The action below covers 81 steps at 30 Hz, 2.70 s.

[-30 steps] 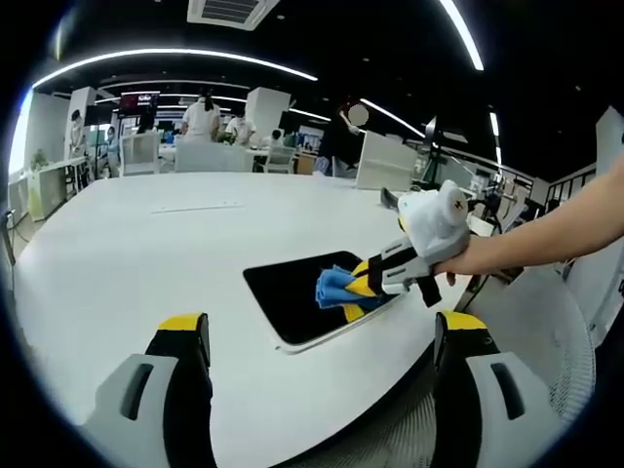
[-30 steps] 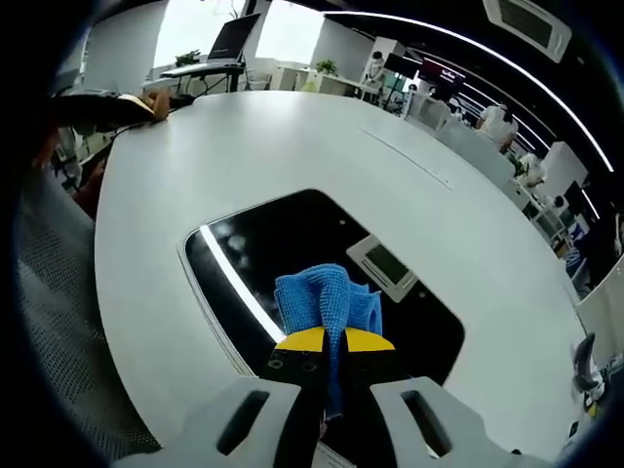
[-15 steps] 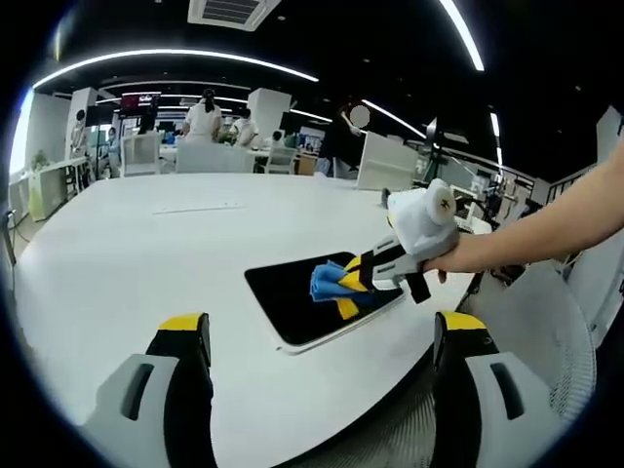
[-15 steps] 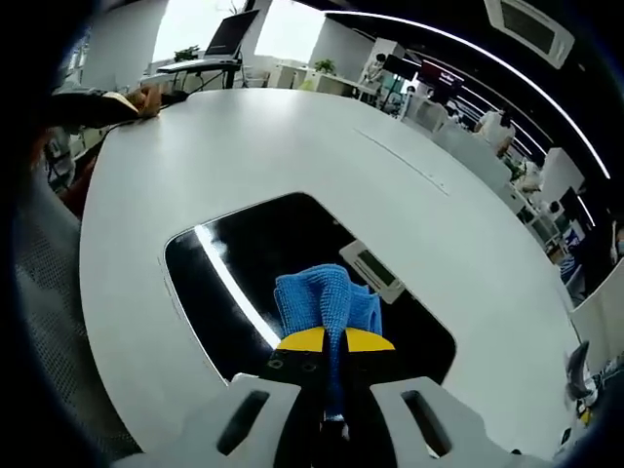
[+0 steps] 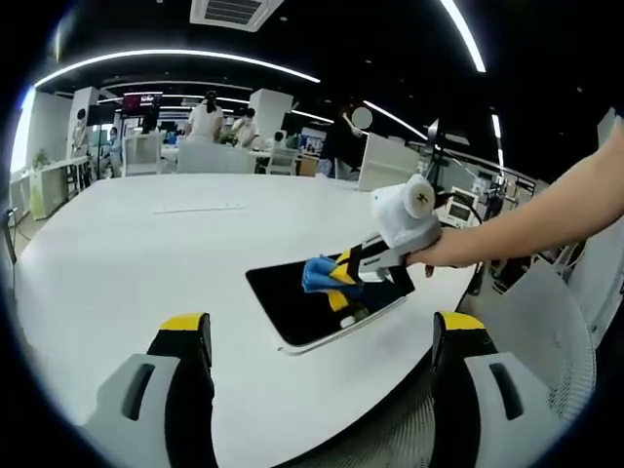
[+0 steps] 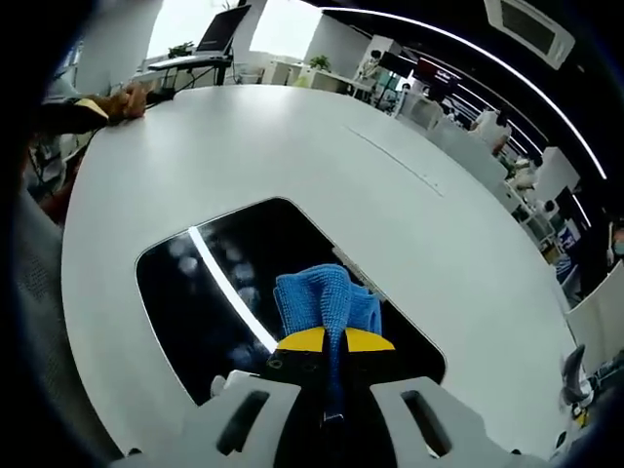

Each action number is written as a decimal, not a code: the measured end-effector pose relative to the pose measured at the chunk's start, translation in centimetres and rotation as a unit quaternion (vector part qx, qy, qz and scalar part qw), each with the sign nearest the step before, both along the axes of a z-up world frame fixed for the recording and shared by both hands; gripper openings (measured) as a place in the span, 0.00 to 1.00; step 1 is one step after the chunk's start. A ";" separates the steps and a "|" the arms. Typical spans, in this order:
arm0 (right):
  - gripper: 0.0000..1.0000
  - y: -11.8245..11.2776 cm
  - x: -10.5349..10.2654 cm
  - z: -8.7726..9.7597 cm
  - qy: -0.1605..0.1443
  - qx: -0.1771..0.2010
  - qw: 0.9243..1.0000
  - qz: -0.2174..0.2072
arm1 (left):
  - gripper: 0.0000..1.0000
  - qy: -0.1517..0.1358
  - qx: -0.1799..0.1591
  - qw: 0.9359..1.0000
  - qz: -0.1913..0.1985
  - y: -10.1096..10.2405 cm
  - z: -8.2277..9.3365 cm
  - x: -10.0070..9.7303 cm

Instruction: Wipe the mirror surface with the cleaning cloth until all visible marks leave the cleaned area.

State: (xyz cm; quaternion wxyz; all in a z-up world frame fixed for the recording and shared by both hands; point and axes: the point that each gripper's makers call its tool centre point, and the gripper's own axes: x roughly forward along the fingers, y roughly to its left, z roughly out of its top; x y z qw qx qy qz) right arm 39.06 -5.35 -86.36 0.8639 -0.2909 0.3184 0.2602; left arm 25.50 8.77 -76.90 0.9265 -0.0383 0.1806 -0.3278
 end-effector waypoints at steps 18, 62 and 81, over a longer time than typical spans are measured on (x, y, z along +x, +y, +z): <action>0.00 -0.1 0.9 0.0 -0.019 0.014 1.000 -0.012 | 0.94 0.001 0.000 1.000 -0.009 -0.3 -0.1 -0.1; 0.00 -0.1 2.8 0.0 -0.011 -0.002 1.000 -0.010 | 0.93 0.006 0.002 1.000 -0.007 -0.4 -0.4 -0.1; 0.00 -0.2 2.9 -0.2 -0.015 -0.017 1.000 0.019 | 0.93 0.005 0.004 1.000 -0.003 -0.2 -0.5 0.1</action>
